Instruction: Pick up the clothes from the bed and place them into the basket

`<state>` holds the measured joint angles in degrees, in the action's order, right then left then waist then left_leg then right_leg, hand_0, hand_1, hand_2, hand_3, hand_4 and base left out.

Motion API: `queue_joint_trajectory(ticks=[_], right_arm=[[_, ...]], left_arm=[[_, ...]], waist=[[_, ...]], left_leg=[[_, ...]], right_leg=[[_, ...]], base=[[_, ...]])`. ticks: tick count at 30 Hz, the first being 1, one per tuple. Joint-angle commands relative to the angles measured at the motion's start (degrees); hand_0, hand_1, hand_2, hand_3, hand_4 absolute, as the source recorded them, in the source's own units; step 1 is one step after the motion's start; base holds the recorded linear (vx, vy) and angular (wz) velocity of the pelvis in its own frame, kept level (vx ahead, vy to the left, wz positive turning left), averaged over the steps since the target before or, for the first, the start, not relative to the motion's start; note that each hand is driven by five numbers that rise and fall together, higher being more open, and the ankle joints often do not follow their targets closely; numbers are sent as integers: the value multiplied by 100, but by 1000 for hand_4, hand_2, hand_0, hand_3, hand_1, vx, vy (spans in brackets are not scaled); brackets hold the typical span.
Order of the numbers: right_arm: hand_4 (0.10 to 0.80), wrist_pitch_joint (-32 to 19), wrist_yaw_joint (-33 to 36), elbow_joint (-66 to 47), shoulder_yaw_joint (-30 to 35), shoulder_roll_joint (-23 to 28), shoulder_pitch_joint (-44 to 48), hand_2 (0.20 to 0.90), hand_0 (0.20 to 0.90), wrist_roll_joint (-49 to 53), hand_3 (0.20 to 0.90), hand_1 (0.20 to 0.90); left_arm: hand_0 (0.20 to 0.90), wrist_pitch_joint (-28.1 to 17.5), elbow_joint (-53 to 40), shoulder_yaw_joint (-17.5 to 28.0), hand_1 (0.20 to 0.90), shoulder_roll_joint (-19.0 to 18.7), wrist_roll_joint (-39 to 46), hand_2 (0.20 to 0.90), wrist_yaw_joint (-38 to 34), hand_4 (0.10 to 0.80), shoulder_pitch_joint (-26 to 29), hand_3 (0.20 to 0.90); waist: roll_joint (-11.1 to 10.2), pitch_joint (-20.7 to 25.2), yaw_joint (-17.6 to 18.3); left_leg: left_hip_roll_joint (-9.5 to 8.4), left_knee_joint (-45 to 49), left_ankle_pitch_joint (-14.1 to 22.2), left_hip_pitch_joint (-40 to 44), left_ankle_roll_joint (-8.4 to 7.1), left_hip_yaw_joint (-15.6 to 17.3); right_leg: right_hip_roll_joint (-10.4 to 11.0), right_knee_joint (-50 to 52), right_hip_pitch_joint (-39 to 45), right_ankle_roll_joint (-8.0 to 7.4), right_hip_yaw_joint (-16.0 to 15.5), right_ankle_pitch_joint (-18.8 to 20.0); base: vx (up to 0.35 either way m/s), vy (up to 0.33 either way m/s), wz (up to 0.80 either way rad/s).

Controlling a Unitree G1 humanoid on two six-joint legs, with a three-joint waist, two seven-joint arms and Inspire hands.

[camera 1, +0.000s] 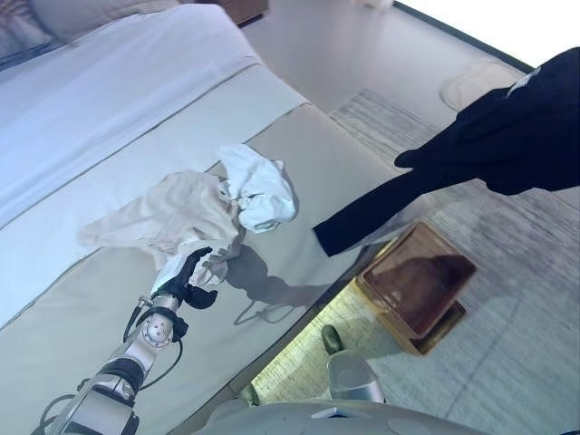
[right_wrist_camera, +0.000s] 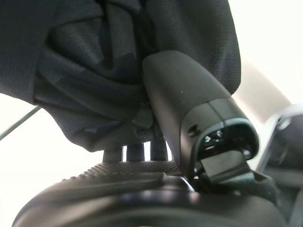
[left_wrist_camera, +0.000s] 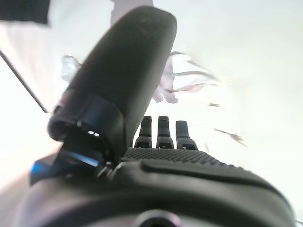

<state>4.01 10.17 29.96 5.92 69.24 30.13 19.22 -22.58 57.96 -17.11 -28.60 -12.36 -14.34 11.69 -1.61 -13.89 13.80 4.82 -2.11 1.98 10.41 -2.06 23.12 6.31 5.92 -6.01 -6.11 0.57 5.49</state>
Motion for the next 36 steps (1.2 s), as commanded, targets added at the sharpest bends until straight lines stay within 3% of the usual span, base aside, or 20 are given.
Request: queue_joint_trajectory(ticks=[1,4,9,19,26,36], right_arm=[[100,-559,1354,-475,870,424,298,300,300,75,200,300],[100,-801,1753,-122,1084,561,286,300,300,307,200,300],[100,-733,1947,289,986,905,648,300,300,260,200,300],[100,-646,436,587,451,881,725,300,300,-17,200,300],[100,-532,96,1023,-5,755,980,300,300,-31,200,300],[100,-314,-296,1120,87,206,370,300,300,-460,200,300]], left_arm=[[900,-132,-171,306,900,-613,541,900,-261,800,-198,900],[900,-134,23,348,900,-585,669,900,-220,800,-233,900],[900,-94,167,181,900,-360,476,900,-397,800,-281,900],[900,-26,-11,224,900,-225,379,900,-345,800,-382,900],[900,-101,-20,225,900,-191,387,900,-324,800,-432,900],[900,-159,5,301,900,-63,360,900,-310,800,-517,900]], waist=[[-87,808,-418],[-162,919,-506],[-156,1039,-579],[-124,1122,-577],[-130,1114,-614],[1,947,-558]], left_leg=[[-9,1207,846,-524,263,-512],[8,1159,766,-522,122,-597],[14,833,621,-433,-13,-710],[47,528,444,-316,-106,-694],[164,486,352,-302,-203,-643],[214,456,265,-346,-290,-634]], right_leg=[[84,814,25,-79,-444,-805],[54,299,332,9,-524,-759],[-38,61,519,47,-586,-810],[-129,-188,611,70,-581,-753],[-187,-292,660,112,-640,-735],[-164,-320,608,156,-755,-716]], base=[[-36,-124,-57],[10,-105,-15],[36,-51,3],[16,-58,-1],[20,-90,3],[-24,-42,6]])
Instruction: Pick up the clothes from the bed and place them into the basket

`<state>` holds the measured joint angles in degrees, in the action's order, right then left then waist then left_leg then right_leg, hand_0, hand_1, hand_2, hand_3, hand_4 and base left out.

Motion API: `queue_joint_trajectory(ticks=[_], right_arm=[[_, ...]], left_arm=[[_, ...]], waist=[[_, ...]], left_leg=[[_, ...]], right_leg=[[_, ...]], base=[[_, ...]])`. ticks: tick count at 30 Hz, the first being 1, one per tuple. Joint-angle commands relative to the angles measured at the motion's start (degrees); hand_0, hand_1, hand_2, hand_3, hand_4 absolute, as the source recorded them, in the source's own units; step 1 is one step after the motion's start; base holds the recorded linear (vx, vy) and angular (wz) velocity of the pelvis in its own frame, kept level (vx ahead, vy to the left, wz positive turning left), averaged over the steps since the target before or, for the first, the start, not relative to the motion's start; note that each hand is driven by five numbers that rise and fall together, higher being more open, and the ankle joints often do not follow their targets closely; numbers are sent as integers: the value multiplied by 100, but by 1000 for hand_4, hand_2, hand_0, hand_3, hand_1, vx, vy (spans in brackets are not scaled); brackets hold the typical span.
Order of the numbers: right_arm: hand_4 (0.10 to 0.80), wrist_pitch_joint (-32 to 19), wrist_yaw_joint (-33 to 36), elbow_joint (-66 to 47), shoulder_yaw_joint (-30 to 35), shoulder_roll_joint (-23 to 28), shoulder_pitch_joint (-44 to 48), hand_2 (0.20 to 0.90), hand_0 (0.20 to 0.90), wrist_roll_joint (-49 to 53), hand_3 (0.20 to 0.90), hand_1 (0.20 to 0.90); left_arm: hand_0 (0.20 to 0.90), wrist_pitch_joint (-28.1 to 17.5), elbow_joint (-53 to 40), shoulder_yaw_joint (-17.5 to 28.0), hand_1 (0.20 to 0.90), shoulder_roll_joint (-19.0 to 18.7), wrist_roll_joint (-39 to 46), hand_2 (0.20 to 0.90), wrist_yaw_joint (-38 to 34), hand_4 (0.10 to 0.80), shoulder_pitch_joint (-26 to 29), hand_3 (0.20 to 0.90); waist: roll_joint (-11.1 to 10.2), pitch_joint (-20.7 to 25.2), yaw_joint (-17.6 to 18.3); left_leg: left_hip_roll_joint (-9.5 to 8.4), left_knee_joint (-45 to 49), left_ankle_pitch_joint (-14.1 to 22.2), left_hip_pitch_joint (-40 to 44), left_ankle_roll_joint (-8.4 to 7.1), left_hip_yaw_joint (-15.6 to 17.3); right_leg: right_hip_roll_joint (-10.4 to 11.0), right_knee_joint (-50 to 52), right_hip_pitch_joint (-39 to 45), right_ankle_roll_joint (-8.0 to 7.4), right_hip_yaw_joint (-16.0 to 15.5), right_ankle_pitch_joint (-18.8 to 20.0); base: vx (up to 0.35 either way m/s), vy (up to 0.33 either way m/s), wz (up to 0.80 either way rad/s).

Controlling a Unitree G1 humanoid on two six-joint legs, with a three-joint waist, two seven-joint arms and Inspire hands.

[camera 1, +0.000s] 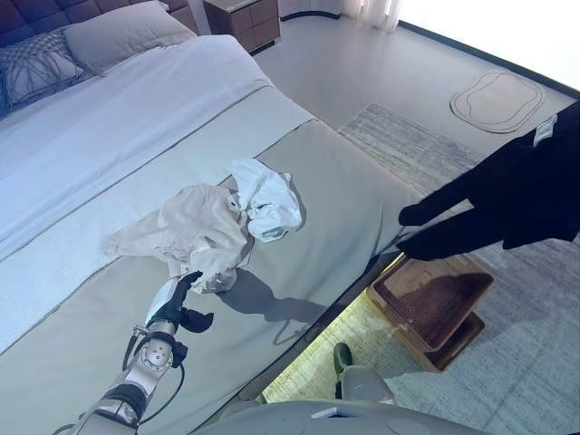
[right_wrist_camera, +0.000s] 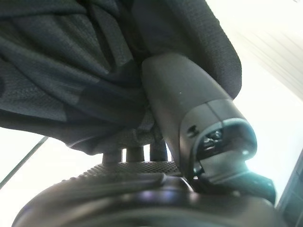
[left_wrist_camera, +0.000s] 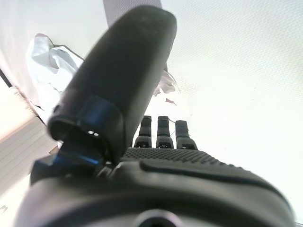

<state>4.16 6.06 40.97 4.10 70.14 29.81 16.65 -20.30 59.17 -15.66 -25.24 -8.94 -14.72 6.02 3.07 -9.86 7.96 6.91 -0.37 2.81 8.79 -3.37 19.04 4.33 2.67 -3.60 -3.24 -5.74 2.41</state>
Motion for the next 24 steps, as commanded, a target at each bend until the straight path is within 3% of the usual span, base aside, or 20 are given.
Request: queue_joint_trajectory(ticks=[1,7,19,24], right_arm=[[100,-304,71,6,319,79,319,300,300,-230,200,300],[100,-251,80,92,475,-302,-184,300,300,-454,200,300],[100,-522,515,-164,542,-286,-47,300,300,-267,200,300],[100,-359,471,-284,624,-359,-108,300,300,-301,200,300]], left_arm=[[900,-392,-126,164,900,-405,19,900,-258,800,39,900],[900,-412,-184,184,900,-389,43,900,-187,800,106,900],[900,-501,-379,70,900,-296,192,900,-158,800,274,900],[900,-497,-425,-24,900,-254,157,900,-133,800,327,900]], waist=[[-463,535,26],[-293,385,106],[82,156,269],[157,156,327]], left_leg=[[7,272,176,-181,-162,-222],[34,195,122,-195,-203,-128],[21,104,56,-264,-304,9],[33,87,50,-254,-329,53]], right_leg=[[38,1,365,-129,-127,-405],[71,10,222,-135,-145,-355],[140,-40,14,-149,-139,-308],[150,-70,-3,-170,-125,-287]], base=[[-22,-30,2],[-65,-32,3],[-82,17,1],[-24,-4,0]])
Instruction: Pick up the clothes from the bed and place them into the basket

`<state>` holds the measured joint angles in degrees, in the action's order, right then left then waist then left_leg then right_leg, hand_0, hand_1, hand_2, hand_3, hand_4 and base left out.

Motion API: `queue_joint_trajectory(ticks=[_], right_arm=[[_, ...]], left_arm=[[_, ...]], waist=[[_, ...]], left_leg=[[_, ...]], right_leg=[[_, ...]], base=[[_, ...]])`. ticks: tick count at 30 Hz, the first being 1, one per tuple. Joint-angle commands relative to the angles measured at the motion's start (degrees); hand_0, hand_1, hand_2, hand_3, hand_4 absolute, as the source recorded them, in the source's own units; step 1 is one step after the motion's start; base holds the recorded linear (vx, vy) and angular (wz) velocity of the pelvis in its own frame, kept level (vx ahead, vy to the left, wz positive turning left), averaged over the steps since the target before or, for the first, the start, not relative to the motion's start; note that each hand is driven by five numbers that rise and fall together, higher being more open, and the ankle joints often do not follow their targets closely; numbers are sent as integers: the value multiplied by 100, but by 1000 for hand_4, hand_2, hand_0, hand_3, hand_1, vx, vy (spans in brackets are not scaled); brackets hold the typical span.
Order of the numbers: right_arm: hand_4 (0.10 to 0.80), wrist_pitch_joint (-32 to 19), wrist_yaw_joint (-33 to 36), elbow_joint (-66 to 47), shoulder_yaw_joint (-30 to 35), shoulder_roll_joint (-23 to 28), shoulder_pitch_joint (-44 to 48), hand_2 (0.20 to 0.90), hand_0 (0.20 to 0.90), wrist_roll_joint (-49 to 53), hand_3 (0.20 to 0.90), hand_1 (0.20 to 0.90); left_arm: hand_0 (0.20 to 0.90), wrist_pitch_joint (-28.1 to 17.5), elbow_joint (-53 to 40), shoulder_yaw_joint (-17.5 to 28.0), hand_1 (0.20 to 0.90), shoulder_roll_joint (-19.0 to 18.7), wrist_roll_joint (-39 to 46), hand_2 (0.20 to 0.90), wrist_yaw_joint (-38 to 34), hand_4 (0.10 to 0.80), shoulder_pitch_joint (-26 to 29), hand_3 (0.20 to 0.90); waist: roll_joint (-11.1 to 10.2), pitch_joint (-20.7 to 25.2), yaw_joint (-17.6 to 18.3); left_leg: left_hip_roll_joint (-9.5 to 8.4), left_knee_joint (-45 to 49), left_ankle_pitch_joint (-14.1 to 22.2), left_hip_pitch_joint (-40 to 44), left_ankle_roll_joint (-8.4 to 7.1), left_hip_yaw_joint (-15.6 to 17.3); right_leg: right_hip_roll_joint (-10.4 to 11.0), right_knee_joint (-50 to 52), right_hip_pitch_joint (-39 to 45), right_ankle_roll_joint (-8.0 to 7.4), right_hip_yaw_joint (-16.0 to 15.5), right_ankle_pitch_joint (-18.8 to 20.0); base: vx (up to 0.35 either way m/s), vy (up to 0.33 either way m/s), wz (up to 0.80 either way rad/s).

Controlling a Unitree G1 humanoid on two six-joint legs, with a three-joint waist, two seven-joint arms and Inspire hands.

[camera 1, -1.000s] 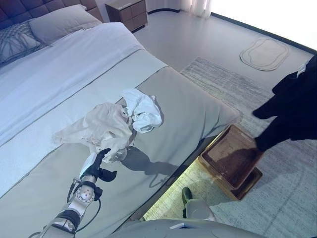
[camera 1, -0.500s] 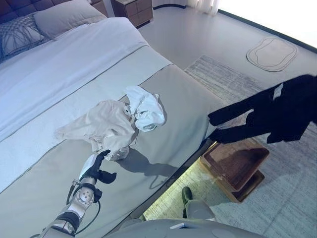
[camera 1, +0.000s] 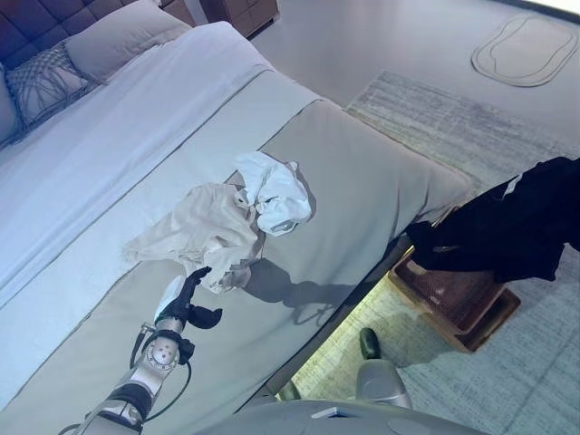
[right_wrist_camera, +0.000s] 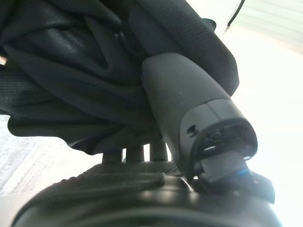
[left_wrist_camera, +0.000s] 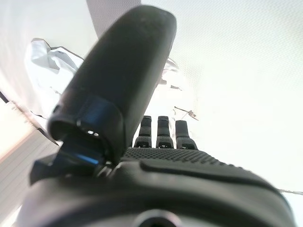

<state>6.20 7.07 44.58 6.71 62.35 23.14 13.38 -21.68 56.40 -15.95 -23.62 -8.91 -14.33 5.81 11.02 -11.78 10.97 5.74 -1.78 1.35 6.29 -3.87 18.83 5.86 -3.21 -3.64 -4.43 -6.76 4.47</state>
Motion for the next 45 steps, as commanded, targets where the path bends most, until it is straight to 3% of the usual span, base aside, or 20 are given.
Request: queue_joint_trajectory(ticks=[1,8,11,12,13,14,15,27,45], right_arm=[[100,-501,282,-633,322,385,581,300,300,80,200,300],[100,-105,-165,-164,-145,222,1004,300,300,158,200,300],[100,-9,-428,600,-284,223,1229,300,300,-28,200,300],[169,7,-445,728,-293,212,1241,359,359,-58,269,359],[652,25,-476,911,-301,200,1254,773,773,-127,752,773],[652,44,-527,1066,-308,189,1268,773,773,-167,752,773],[800,89,-599,1218,-321,169,1285,900,900,-203,900,900],[800,64,-908,1487,-565,69,1314,900,900,-365,900,900],[800,38,-1438,1067,-936,-278,1260,900,900,-657,900,900]], left_arm=[[900,-363,-150,-39,900,-409,144,900,-158,800,365,900],[900,-341,-185,-144,900,-405,213,900,-131,800,448,900],[900,-362,-155,-232,900,-290,181,900,-213,800,449,900],[900,-358,-161,-239,900,-281,182,900,-218,800,450,900],[900,-346,-173,-249,900,-268,184,900,-220,800,451,900],[900,-337,-176,-261,900,-255,180,900,-229,800,458,900],[900,-324,-178,-269,900,-244,184,900,-228,800,475,900],[900,-137,-256,-280,900,-271,218,900,-116,800,528,900],[900,179,-323,-206,900,-400,149,900,-65,800,658,900]], waist=[[-612,345,42],[-524,319,88],[-438,287,88],[-428,299,78],[-410,304,70],[-399,307,62],[-386,312,54],[-443,362,-23],[-804,431,-297]], left_leg=[[149,239,204,5,-281,94],[166,307,232,6,-297,181],[198,365,279,42,-295,218],[201,355,249,31,-297,230],[203,342,244,45,-299,241],[208,327,236,54,-303,251],[214,305,226,67,-307,262],[231,268,233,129,-299,261],[177,239,198,151,-235,21]], right_leg=[[-1,511,2,-48,-17,-491],[3,506,-57,-41,61,-464],[5,513,-3,-35,59,-500],[6,501,-14,-28,60,-476],[6,489,2,-32,54,-474],[9,474,13,-36,46,-470],[14,460,20,-40,33,-462],[22,467,82,-46,-47,-485],[41,508,257,-11,-226,-499]], base=[[0,0,0],[-21,-2,-6],[6,13,-6],[0,6,-4],[-1,1,-4],[0,0,0],[0,0,0],[5,1,2],[2,-5,5]])
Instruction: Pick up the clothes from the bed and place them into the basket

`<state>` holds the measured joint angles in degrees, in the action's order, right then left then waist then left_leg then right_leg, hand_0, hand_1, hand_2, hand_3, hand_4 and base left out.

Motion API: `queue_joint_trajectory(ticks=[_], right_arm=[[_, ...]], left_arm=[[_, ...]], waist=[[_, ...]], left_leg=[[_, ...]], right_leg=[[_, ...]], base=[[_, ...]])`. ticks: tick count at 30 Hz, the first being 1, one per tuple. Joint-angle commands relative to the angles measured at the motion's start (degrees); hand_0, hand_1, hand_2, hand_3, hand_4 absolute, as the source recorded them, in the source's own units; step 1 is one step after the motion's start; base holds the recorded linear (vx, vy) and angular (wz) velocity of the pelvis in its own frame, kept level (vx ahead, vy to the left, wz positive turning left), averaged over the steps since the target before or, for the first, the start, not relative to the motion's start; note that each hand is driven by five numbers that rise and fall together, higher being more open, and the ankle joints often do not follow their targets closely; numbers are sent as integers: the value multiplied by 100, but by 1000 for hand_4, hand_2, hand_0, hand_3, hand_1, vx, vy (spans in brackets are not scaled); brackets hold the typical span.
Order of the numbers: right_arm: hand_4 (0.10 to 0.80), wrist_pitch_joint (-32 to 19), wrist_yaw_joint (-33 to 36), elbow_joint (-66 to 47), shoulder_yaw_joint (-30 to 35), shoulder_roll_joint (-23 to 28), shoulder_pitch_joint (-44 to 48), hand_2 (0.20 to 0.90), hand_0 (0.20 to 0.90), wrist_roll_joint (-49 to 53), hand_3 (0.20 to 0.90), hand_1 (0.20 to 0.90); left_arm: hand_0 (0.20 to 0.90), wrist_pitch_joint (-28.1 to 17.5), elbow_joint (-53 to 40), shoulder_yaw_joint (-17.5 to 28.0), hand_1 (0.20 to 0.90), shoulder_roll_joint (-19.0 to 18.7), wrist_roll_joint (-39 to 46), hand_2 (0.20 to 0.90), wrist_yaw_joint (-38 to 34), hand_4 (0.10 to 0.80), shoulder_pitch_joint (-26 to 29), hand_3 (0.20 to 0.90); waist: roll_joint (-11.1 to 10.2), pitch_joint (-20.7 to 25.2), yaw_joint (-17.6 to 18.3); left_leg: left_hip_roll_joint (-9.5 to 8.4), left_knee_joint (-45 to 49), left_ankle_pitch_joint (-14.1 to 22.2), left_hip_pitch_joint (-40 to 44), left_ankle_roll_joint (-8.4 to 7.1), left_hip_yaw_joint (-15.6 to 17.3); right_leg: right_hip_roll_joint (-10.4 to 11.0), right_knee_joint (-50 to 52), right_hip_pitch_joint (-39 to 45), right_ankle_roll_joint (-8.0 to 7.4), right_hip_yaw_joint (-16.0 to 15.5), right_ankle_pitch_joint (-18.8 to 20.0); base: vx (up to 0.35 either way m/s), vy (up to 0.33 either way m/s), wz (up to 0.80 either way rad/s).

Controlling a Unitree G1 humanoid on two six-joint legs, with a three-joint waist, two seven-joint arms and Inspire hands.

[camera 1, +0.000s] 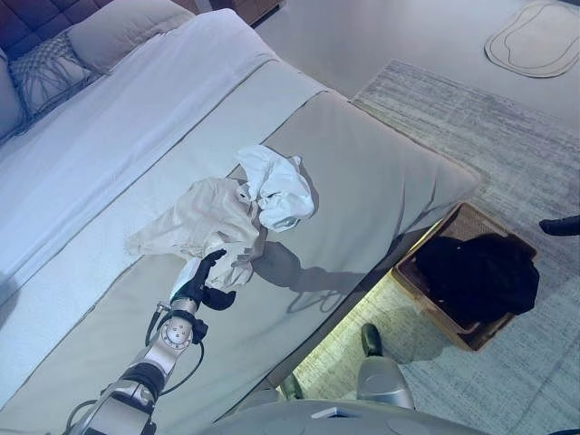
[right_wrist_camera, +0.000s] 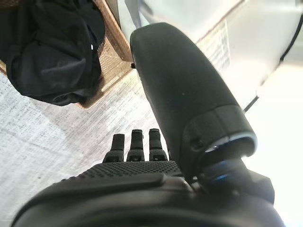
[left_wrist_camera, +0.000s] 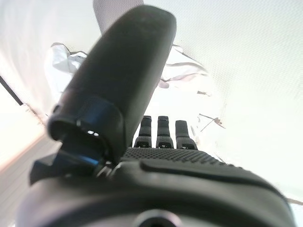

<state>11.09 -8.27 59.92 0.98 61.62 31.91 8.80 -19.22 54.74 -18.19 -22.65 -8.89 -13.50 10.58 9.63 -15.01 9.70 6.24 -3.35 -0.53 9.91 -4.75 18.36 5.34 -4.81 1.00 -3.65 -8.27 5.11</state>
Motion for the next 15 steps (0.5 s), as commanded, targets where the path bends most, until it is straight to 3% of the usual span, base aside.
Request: queue_joint_trajectory(ticks=[1,8,15], right_arm=[[800,-460,182,-595,-463,-249,434,900,900,-410,900,900],[800,-755,440,-1299,-1466,-524,1028,900,900,-1294,900,900],[800,-587,1624,-1582,-1940,-799,1646,900,900,-1943,900,900]], left_arm=[[900,-35,-121,24,900,-496,148,900,-121,800,190,900],[900,-76,20,60,900,-414,135,900,-305,800,134,900],[900,-185,125,144,900,-263,27,900,-495,800,-130,900]], waist=[[-688,734,-201],[-827,734,-449],[-905,696,-842]], left_leg=[[119,400,402,-194,-144,36],[87,348,299,-293,-145,-165],[31,491,311,-395,-141,-416]], right_leg=[[98,682,-163,-95,-105,-597],[114,635,-92,-94,-264,-585],[180,666,77,-41,-516,-654]], base=[[-3,-3,13],[0,-3,10],[103,25,23]])
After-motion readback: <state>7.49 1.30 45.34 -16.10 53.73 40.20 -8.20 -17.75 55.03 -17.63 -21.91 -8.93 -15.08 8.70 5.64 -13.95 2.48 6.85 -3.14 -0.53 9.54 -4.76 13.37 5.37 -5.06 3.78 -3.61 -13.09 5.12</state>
